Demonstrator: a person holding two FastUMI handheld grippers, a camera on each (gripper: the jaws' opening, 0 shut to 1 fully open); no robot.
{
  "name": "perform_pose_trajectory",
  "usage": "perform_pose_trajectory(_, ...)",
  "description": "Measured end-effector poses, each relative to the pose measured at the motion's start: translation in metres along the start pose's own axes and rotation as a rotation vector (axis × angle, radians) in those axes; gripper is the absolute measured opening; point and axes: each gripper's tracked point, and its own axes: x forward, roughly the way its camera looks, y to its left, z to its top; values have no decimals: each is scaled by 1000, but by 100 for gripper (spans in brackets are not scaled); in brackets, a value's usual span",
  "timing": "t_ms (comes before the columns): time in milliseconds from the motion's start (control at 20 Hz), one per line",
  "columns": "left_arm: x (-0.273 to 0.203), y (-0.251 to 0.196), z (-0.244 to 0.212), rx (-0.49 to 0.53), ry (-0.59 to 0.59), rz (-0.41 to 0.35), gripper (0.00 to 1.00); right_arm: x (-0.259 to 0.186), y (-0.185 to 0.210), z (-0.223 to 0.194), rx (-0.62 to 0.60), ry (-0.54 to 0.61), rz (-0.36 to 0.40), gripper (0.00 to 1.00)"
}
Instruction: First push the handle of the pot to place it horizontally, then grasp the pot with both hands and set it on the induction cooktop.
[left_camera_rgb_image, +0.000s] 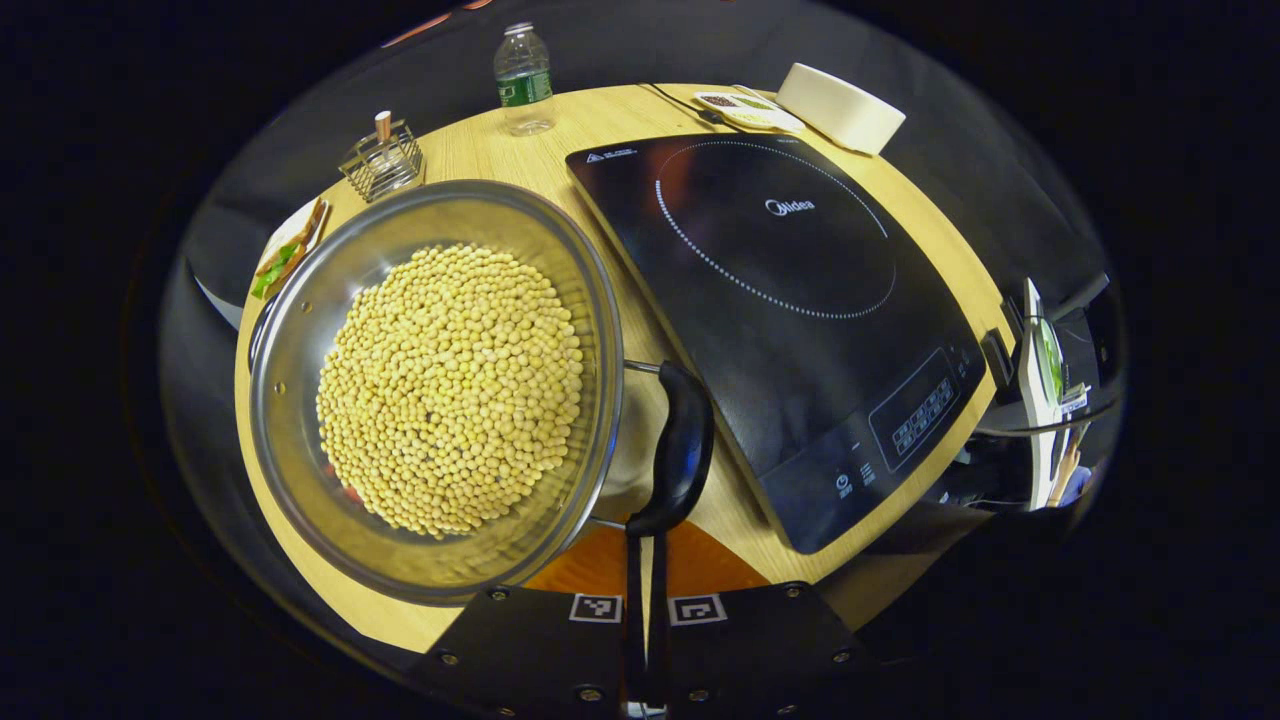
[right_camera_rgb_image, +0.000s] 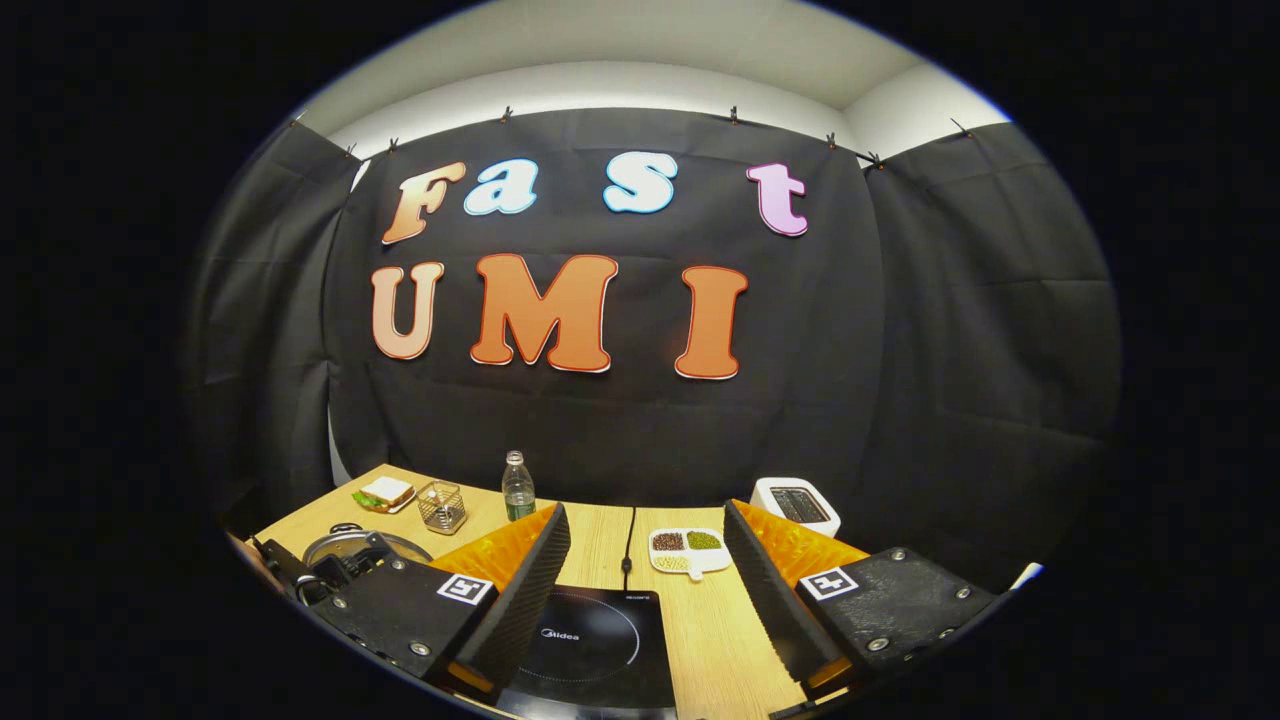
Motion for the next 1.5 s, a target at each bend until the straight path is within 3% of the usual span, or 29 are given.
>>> perform_pose_trajectory(350,5,-5,23,-81,-22,28,2,-9,-12,-8,-17,18,25,96)
perform_pose_trajectory(850,3,-2,69,-225,-61,138,2,-37,-39,-11,-37,10,151,96)
perform_pose_trajectory(1000,5,0,84,-218,-69,155,1,-36,-42,-16,-40,20,150,96)
perform_pose_trajectory(1250,11,6,104,-206,-71,142,1,-21,-18,-29,-20,65,102,96)
perform_pose_trajectory(1500,4,1,113,-191,-96,76,2,-5,28,-45,18,146,86,96)
